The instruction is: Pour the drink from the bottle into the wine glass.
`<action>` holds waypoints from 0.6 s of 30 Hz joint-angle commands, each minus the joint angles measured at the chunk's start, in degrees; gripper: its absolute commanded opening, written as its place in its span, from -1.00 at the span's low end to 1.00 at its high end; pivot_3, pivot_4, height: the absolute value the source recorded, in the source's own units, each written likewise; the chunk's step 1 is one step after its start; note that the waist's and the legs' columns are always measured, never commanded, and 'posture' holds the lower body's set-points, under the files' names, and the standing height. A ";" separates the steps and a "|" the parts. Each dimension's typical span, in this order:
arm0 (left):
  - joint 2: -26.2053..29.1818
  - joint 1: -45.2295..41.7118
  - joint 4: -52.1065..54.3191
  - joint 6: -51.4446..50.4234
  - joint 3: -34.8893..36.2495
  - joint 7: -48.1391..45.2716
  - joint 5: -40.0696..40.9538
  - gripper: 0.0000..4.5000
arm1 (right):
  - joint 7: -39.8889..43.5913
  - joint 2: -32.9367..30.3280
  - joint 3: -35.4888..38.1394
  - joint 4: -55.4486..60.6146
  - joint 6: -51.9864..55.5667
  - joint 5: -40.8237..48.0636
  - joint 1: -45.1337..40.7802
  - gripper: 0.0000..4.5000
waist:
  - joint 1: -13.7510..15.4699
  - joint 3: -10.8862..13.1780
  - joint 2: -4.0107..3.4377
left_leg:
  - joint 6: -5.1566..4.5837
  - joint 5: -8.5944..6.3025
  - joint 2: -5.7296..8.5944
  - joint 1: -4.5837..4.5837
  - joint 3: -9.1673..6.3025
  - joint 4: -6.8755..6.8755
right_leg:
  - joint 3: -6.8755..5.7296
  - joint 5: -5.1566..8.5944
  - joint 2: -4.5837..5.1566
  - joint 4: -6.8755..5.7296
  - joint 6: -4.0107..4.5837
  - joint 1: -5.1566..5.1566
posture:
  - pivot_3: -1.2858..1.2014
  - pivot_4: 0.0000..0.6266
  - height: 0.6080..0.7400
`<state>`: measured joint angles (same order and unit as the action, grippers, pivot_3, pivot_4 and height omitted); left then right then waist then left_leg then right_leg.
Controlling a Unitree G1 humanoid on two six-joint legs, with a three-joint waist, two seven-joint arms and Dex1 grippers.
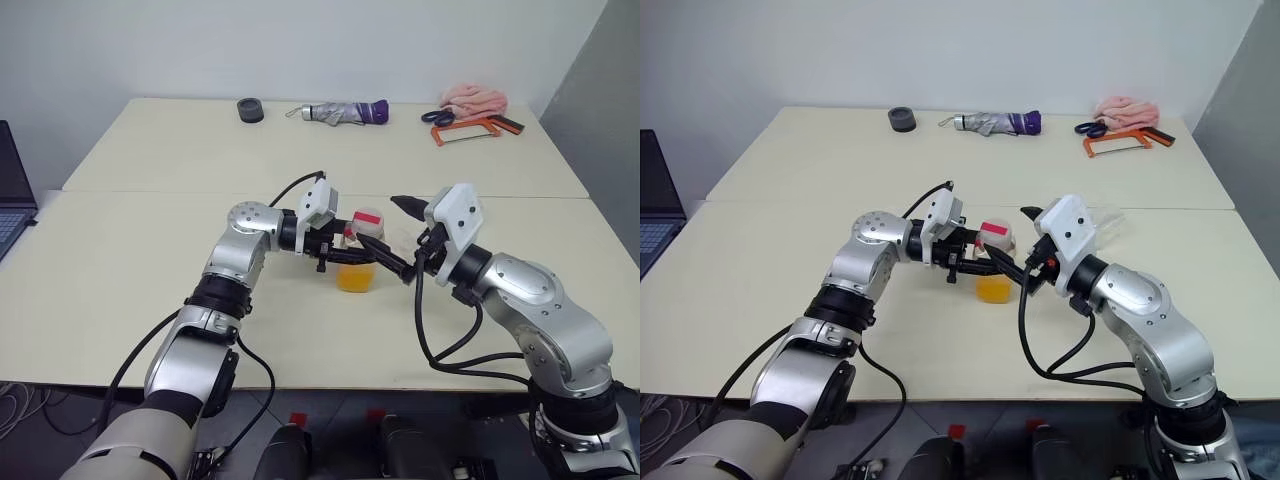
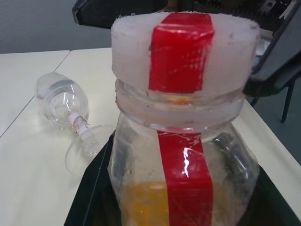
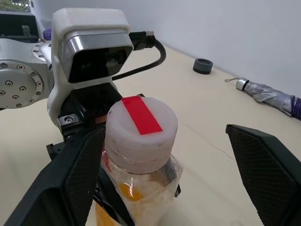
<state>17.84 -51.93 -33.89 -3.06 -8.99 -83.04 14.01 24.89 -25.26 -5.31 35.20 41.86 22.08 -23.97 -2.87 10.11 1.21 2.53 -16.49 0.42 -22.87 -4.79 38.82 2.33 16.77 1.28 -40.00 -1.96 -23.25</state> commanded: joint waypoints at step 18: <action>0.53 -1.43 1.22 1.00 1.06 -0.23 0.79 -0.21 | 1.07 -1.09 3.69 4.28 1.92 6.74 0.61 0.91 | 0.01 0.00 0.00 | 0.00 0.00 -0.01 0.00 0.00 0.00 | 0.00 0.00 0.00 0.00 0.00 0.00 | 0.03 -0.52 1.00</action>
<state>18.01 -51.93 -33.89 -3.05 -8.98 -83.14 14.02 25.19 -25.96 -2.97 36.32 43.70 27.23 -23.40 -2.86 10.11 1.21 2.53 -16.49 0.41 -22.87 -4.79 38.82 2.33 16.77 1.28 -40.00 -1.96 -23.25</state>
